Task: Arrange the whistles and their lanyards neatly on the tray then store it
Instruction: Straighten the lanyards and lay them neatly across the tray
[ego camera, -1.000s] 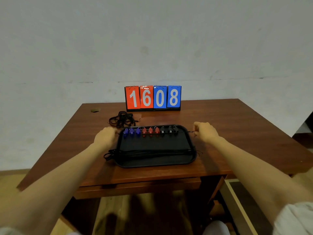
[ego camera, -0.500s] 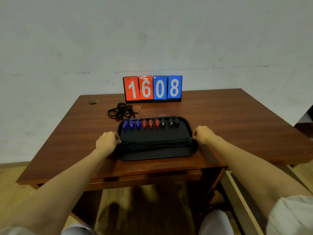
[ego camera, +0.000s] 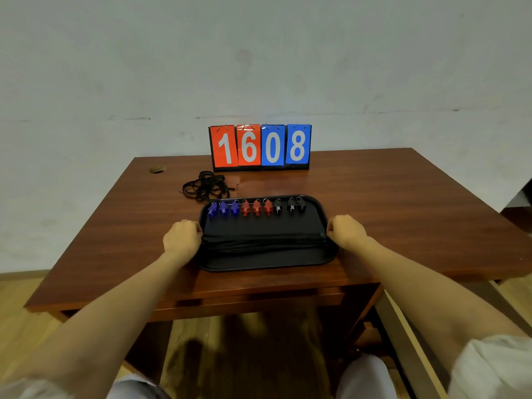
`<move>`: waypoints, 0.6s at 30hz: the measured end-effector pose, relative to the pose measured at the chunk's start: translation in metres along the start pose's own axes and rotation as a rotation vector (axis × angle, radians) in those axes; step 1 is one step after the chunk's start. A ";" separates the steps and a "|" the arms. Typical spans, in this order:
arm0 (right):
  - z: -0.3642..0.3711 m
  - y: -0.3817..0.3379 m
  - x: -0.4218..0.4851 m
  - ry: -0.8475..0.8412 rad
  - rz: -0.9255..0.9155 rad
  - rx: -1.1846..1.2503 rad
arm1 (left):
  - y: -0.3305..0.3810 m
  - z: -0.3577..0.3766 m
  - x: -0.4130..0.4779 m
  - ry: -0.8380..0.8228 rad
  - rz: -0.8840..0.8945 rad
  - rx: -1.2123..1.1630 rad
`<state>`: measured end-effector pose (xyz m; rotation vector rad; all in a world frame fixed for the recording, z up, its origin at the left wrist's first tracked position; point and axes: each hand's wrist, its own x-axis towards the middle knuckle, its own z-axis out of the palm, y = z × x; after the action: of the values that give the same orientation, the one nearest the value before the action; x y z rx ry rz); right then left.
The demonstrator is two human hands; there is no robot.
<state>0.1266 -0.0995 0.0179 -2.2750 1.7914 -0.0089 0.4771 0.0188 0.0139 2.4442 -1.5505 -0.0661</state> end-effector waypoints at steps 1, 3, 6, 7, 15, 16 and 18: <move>0.000 -0.001 0.000 -0.002 -0.002 -0.013 | -0.001 0.000 0.000 -0.004 0.008 0.015; 0.002 -0.002 0.000 -0.003 -0.008 -0.041 | -0.002 0.002 0.001 -0.035 0.030 0.053; 0.004 -0.001 0.001 0.008 -0.021 -0.069 | -0.004 0.005 0.001 -0.057 0.047 0.092; 0.004 -0.001 0.001 0.012 -0.026 -0.079 | -0.004 0.005 0.000 -0.059 0.053 0.106; 0.002 -0.003 -0.002 0.027 -0.062 -0.128 | -0.003 0.008 -0.004 -0.027 0.105 0.230; 0.002 -0.004 -0.003 0.032 -0.061 -0.134 | -0.001 0.008 -0.005 -0.024 0.113 0.234; 0.001 -0.004 -0.004 0.050 -0.058 -0.143 | 0.003 0.008 -0.006 -0.034 0.131 0.242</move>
<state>0.1299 -0.0944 0.0188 -2.4464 1.8036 0.0541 0.4707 0.0218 0.0059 2.5223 -1.8247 0.1104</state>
